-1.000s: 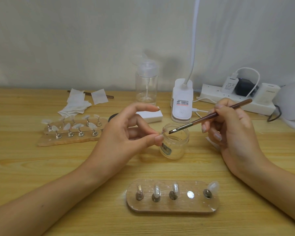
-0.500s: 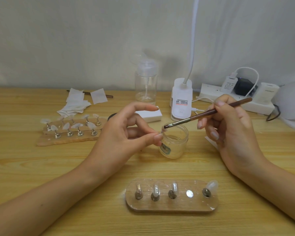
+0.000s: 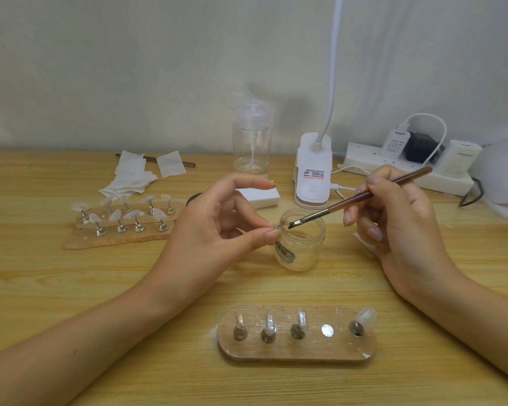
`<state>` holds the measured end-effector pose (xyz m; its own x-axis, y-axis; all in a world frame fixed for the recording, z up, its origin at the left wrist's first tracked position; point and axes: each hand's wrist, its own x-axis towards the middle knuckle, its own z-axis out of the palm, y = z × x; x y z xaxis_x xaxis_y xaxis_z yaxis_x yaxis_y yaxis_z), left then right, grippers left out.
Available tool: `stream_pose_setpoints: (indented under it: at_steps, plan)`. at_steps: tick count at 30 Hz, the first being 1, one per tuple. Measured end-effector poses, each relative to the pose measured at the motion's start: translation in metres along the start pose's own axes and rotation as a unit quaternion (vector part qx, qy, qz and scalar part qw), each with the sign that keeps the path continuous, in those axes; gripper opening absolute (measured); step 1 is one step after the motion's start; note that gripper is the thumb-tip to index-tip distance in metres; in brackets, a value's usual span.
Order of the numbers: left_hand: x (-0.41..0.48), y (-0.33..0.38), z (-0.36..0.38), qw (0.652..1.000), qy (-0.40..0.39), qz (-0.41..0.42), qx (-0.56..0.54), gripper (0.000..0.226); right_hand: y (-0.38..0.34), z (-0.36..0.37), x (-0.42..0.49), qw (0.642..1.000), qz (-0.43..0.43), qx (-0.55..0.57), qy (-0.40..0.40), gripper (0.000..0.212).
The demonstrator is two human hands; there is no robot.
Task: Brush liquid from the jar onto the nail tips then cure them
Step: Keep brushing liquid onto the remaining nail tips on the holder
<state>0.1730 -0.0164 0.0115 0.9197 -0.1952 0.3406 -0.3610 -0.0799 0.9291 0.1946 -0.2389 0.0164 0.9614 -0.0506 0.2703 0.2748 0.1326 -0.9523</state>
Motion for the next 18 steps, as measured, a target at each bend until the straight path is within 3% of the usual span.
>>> stream_pose_setpoints:
  at_steps: [5,12,18]
  plan:
    - [0.0002,-0.0009,-0.0001,1.0,0.002,0.006,0.014,0.051,-0.0016,0.0003,0.0009,0.999,-0.01,0.045,-0.002,0.027]
    - [-0.0002,-0.002,-0.0002,0.999,0.003,0.02,0.028,0.048,-0.0001,-0.0006,0.0004,1.0,0.01,-0.004,-0.003,0.026]
    - [0.0016,-0.0053,0.0005,0.999,0.006,0.029,0.035,0.048,-0.0012,0.0009,-0.0002,0.999,-0.016,0.039,-0.021,0.028]
